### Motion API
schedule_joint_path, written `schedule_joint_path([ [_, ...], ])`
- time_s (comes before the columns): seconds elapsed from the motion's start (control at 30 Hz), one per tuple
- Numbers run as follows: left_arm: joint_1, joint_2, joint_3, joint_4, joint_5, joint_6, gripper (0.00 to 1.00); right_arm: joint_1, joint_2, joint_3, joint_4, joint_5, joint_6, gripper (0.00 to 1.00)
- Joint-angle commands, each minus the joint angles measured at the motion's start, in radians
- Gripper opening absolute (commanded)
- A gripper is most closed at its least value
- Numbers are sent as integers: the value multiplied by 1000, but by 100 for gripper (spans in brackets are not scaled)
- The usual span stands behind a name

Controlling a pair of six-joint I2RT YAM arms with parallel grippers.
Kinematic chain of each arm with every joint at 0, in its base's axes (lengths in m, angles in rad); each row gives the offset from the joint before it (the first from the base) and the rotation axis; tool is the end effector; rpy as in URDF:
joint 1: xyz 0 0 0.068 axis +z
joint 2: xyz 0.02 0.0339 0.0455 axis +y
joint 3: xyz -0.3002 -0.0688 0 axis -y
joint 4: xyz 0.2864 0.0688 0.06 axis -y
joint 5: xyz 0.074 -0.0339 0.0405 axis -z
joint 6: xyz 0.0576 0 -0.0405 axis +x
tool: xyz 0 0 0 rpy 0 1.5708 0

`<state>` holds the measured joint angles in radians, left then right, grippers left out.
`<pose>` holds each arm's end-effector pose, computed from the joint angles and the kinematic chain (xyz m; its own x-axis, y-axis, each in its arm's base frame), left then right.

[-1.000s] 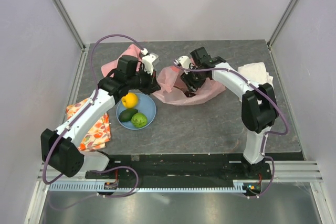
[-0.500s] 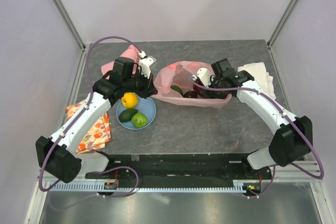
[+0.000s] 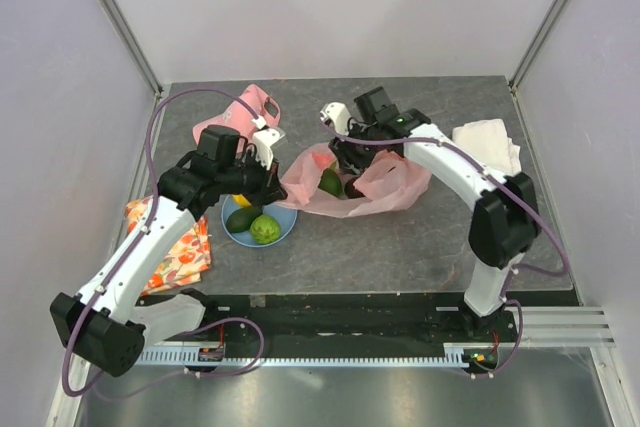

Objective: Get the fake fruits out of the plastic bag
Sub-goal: Adjust the plastic bag at the center of the board, then take out the fake fruit from the plastic bag.

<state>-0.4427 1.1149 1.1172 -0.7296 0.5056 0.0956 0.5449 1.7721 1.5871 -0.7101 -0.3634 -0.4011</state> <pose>0.2293 -0.1396 0.3610 -0.5310 0.3442 -0.7743 0.7558 0.6055 -0.2492 0.3764 0.2521 0.3142 -0.3509 -0.6394 -0.6841 -0.8816 0.4719 0.0111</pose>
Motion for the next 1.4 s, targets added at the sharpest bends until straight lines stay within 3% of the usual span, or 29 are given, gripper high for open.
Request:
schedule_joint_path([
  [0.0, 54, 23, -25, 28, -136, -39, 1, 1, 93, 33, 46, -19, 111, 47],
  [0.2, 59, 85, -23, 122, -164, -54, 2, 24, 181, 77, 93, -3, 202, 52],
  [0.33, 58, 141, 9, 128, -161, -65, 2, 49, 158, 85, 103, 32, 249, 52],
  [0.53, 59, 148, 12, 136, -157, -65, 2, 58, 196, 37, 175, 66, 346, 71],
  [0.8, 58, 149, 23, 131, -164, -56, 2, 76, 317, 140, 158, 172, 354, 74],
  [1.17, 65, 154, 20, 122, -157, -48, 2, 61, 319, 94, 159, 104, 400, 82],
  [1.23, 65, 157, 21, 125, -151, -51, 1, 50, 328, 80, 172, 78, 394, 76],
  [1.27, 64, 157, 21, 125, -151, -50, 2, 47, 329, 79, 173, 67, 389, 66],
  [1.37, 64, 155, 21, 125, -159, -45, 2, 35, 313, 100, 144, 73, 358, 54],
])
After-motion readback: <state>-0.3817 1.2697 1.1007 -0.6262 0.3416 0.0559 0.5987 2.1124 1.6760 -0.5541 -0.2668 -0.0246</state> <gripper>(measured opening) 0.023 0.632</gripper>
